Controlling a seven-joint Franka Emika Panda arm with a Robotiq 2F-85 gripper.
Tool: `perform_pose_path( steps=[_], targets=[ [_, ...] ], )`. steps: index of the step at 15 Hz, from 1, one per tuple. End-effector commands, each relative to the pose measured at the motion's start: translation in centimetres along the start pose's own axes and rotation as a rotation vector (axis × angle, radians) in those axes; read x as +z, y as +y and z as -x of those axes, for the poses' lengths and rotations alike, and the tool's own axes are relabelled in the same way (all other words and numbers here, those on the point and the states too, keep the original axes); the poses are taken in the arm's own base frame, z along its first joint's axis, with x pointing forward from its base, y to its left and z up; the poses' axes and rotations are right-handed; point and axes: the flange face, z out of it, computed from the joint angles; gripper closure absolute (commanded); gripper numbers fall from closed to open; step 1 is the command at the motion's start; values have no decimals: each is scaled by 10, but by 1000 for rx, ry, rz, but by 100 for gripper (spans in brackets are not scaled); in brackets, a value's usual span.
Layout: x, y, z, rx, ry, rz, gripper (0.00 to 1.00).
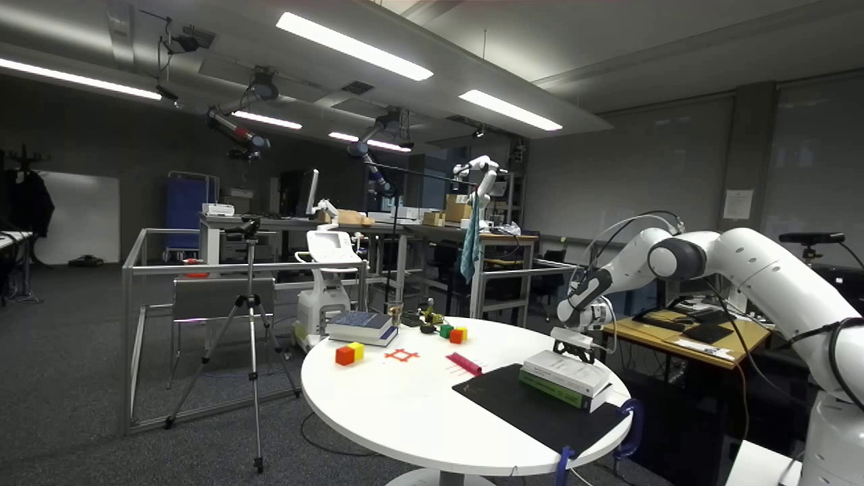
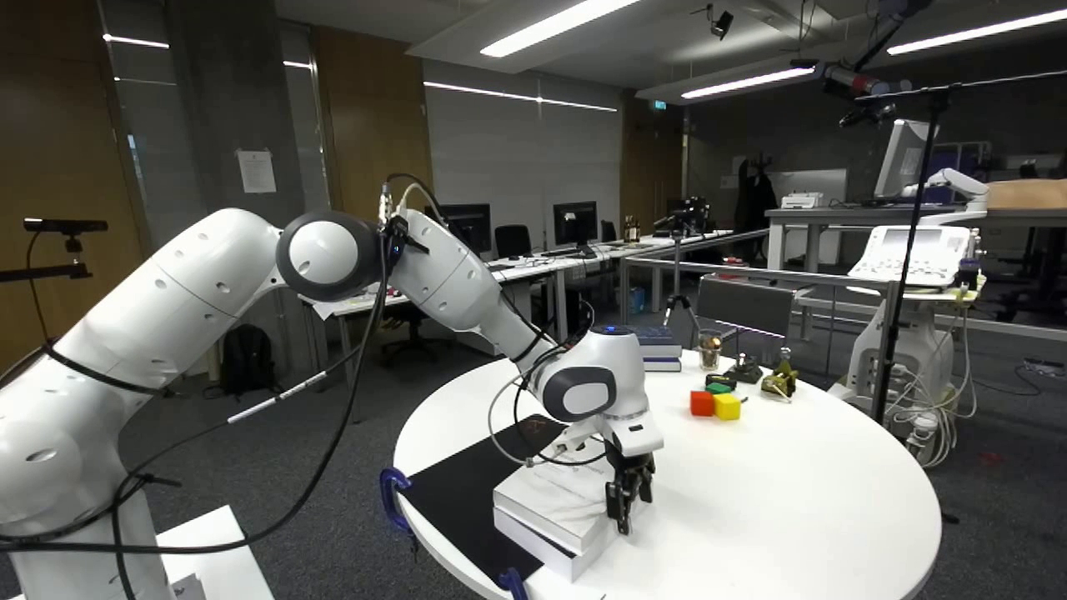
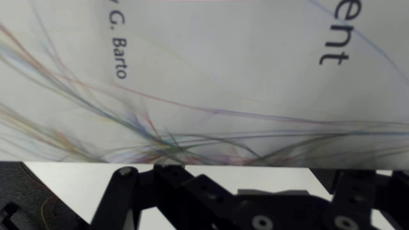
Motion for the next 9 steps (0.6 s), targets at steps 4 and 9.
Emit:
perform_pose_path(
  steps=[4, 9],
  targets=[
    [-6, 8, 6, 64, -16, 37, 0],
    [-2, 17, 8, 116, -33, 76, 0]
  ],
)
